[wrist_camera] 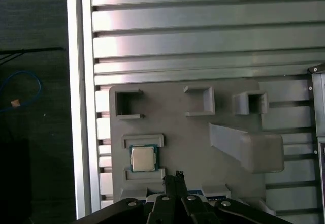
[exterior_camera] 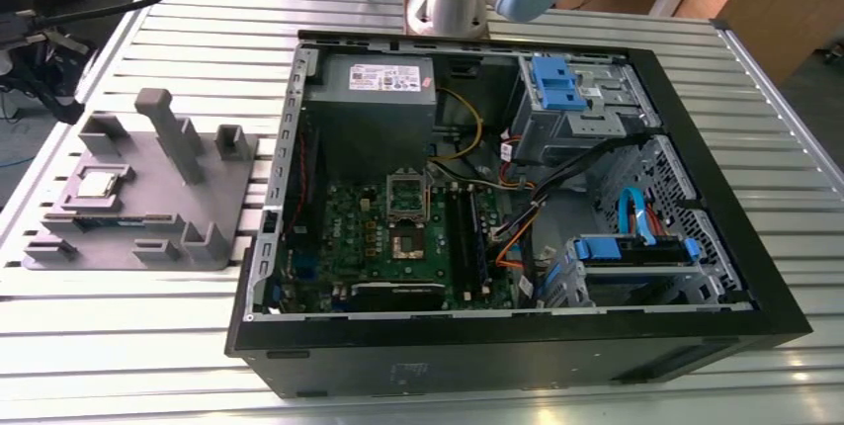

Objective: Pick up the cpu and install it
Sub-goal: 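Reach for the cpu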

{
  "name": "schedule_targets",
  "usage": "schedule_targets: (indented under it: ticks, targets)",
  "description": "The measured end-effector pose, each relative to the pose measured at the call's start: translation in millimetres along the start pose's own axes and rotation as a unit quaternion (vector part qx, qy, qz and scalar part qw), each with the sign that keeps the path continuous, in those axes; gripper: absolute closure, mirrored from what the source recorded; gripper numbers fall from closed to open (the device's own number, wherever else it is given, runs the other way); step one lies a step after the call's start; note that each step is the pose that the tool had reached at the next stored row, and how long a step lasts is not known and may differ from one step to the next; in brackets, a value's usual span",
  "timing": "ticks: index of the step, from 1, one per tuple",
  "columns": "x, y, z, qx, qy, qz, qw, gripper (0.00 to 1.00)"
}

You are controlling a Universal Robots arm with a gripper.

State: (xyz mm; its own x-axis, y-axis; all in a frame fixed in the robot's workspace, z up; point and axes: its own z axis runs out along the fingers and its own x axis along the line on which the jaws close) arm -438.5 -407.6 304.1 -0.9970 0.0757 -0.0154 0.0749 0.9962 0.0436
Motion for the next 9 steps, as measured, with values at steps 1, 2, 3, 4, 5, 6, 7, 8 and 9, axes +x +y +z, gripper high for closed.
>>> schedule_targets:
  ticks: [1,2,3,4,5,6,7,8,9]
  targets:
    - [1.5,-0.1,0.7,0.0002,-0.0003,0.000,1.0000,0.89]
    - [2.8,-0.2,1.5,0.0004,-0.0005,0.000,1.0000,0.89]
    - [3.7,-0.4,2.3,0.0006,-0.0006,0.000,1.0000,0.89]
    - [4.7,-0.5,3.1,0.0009,-0.0006,0.000,1.0000,0.89]
    - [5.7,-0.6,4.0,0.0013,-0.0006,0.000,1.0000,0.89]
    - [6.7,-0.7,5.0,0.0017,-0.0007,0.000,1.0000,0.89]
    - [7.7,-0.8,5.8,0.0022,-0.0006,0.000,1.0000,0.89]
    - [8.7,-0.9,6.7,0.0026,-0.0007,0.000,1.0000,0.89]
    - [10.1,-1.1,7.6,0.0031,-0.0007,0.000,1.0000,0.89]
